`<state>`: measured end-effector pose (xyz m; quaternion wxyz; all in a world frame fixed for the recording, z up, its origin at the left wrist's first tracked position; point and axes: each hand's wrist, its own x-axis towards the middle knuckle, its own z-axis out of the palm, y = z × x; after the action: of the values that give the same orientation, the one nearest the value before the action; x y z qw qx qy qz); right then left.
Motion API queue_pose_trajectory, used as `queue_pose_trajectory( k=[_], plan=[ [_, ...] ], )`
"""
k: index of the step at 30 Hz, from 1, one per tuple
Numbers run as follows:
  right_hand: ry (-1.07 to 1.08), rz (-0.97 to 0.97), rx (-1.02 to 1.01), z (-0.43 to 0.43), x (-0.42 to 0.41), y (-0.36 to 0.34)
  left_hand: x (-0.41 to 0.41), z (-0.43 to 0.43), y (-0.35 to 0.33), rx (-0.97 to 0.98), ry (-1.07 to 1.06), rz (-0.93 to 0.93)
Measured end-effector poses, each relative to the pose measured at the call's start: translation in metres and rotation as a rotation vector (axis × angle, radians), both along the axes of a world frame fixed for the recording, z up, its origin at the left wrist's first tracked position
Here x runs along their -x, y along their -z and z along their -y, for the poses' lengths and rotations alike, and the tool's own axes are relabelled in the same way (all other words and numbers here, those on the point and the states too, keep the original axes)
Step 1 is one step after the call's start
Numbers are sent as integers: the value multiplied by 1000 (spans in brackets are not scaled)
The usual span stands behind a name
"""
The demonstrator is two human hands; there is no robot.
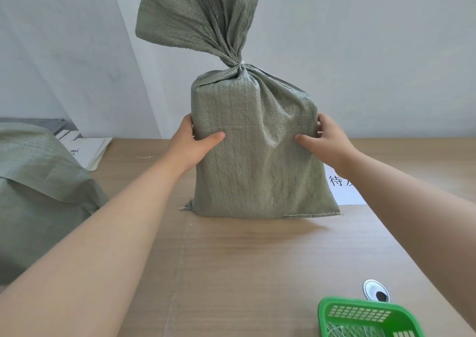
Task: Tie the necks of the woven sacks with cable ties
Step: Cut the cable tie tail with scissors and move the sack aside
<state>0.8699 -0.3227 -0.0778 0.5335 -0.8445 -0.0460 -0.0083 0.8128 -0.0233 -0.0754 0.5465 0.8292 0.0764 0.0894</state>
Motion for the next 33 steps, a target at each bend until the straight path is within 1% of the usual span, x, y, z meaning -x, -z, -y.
queue_pose_trajectory(
  k=[11, 18, 21, 24, 27, 33],
  plan=[
    [2, 4, 77, 3, -6, 7, -7, -9, 10, 17, -3, -11],
    [9, 16, 79, 3, -3, 6, -4, -11, 16, 37, 1, -30],
    [22, 18, 121, 5, 3, 1, -1, -10, 15, 36, -2, -27],
    [39, 11, 200, 9, 14, -8, 8, -8, 11, 43, 2, -37],
    [45, 14, 232, 12, 29, -21, 24, -7, 2, 22, -7, -66],
    [56, 29, 178, 7, 86, -46, 76, 2, -15, 2, -42, -89]
  ],
)
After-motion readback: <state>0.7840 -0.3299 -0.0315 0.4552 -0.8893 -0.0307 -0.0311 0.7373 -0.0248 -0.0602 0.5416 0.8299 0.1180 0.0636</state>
